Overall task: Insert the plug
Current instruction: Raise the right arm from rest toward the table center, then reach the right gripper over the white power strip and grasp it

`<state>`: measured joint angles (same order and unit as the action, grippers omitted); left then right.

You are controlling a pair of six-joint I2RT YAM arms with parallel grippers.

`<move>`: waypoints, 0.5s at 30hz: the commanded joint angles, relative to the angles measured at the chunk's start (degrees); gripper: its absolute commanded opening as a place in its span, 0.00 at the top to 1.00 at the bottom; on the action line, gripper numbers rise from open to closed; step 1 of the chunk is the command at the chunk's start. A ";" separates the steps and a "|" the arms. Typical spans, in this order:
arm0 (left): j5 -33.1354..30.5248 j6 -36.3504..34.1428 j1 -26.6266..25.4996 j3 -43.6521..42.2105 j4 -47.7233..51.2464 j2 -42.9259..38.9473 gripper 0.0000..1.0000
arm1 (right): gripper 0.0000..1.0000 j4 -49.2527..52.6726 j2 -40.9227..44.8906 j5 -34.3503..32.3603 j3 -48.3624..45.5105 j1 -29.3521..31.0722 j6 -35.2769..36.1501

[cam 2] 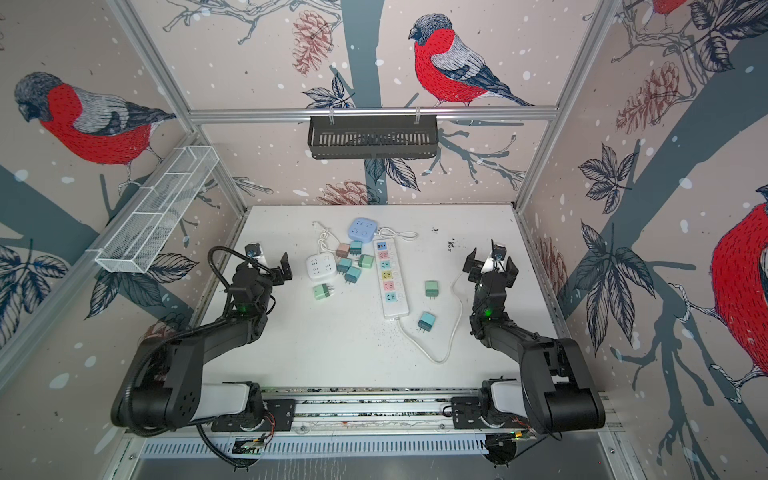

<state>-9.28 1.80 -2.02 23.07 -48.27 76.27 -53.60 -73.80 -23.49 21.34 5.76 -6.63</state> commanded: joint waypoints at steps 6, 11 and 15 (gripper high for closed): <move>-0.74 11.43 0.00 1.06 18.15 -13.54 0.01 | 0.00 50.23 1.28 -6.17 21.64 -0.51 -21.68; -1.19 22.96 -0.01 7.09 37.21 -21.34 0.01 | 0.00 51.43 13.77 8.55 17.13 1.18 -27.78; -1.32 28.61 0.71 9.44 49.00 -27.34 0.01 | 0.00 50.04 20.73 9.42 14.18 9.61 -27.32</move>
<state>-10.72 23.90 -1.91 31.90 -11.31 51.99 -5.96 -55.68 -16.80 36.21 11.35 -31.07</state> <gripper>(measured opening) 0.989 0.995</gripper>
